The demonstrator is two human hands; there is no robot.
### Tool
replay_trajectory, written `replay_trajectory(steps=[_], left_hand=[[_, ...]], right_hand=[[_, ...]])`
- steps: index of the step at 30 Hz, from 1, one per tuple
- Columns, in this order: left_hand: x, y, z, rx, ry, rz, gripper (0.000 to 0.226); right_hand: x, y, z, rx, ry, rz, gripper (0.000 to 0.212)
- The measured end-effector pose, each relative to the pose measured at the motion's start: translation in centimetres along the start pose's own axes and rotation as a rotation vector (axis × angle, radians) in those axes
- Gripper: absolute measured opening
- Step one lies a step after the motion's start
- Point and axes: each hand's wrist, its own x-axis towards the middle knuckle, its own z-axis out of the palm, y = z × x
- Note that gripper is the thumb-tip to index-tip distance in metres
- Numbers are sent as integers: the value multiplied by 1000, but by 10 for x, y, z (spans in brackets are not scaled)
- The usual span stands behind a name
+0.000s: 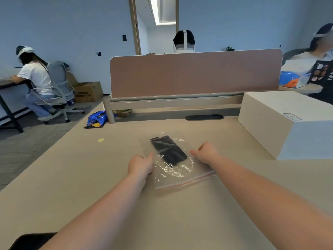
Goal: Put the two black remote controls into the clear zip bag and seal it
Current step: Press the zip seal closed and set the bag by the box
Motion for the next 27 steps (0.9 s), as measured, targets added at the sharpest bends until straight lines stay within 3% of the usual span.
replay_trajectory(steps=[3,7,11,20,27], left_hand=[[9,7,9,18,26,-36,34],[27,8,25,117,49,28,7],[34,13,49,185,10,130,23],[37,39,130,246,-122,289,36],[39,58,185,237,-177,328,33]], right_hand=[[11,1,7,-22,-26,3,33],[23,9,3,17,46,27,27],[41,24,-8,126,150,23,10],[55,69,-49,159,349,93,6],[68,96,-79,53,474,167,18]])
